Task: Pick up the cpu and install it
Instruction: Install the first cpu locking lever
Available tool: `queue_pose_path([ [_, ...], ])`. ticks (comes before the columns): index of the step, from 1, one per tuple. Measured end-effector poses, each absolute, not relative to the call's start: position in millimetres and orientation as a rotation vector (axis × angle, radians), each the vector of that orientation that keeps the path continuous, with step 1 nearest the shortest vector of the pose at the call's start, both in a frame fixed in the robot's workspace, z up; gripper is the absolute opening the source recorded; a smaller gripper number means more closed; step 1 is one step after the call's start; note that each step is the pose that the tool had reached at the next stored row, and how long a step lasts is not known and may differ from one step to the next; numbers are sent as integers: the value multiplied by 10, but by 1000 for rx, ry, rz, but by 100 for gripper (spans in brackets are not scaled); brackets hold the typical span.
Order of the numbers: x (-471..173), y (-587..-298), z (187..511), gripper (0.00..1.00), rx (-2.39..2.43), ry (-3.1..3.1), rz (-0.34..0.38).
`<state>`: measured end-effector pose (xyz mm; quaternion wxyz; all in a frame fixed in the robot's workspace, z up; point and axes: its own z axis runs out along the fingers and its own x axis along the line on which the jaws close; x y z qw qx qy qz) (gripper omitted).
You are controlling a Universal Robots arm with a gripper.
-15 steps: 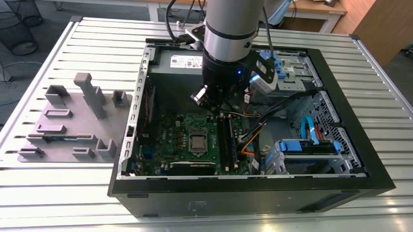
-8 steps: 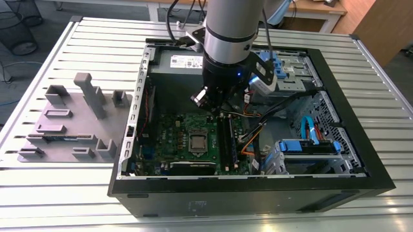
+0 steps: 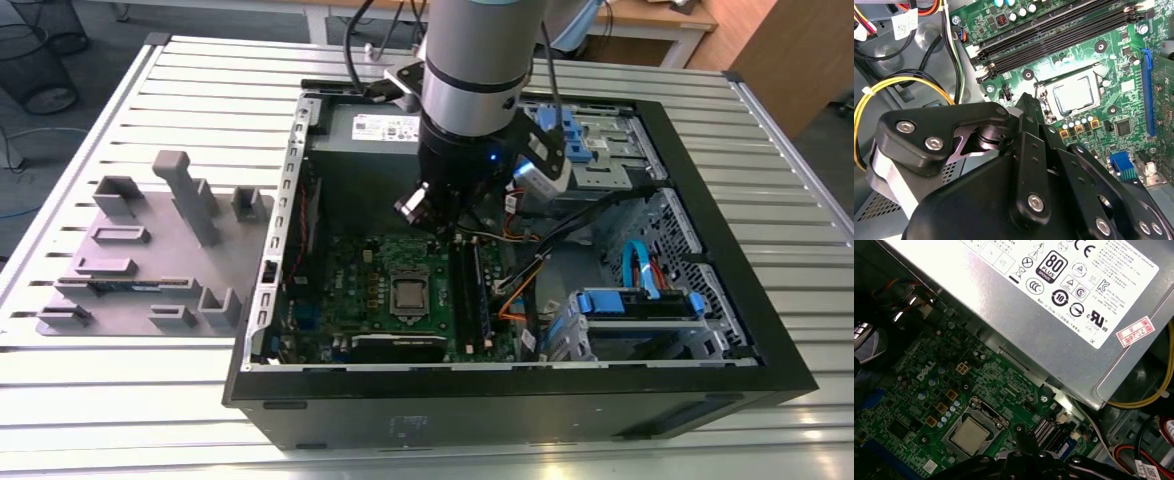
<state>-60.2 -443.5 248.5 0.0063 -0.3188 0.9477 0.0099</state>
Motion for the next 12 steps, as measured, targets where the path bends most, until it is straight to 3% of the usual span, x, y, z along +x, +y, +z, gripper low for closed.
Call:
queue_pose_path([
  [12, -614, -4437, 2423, 11, -999, 2966, 25],
])
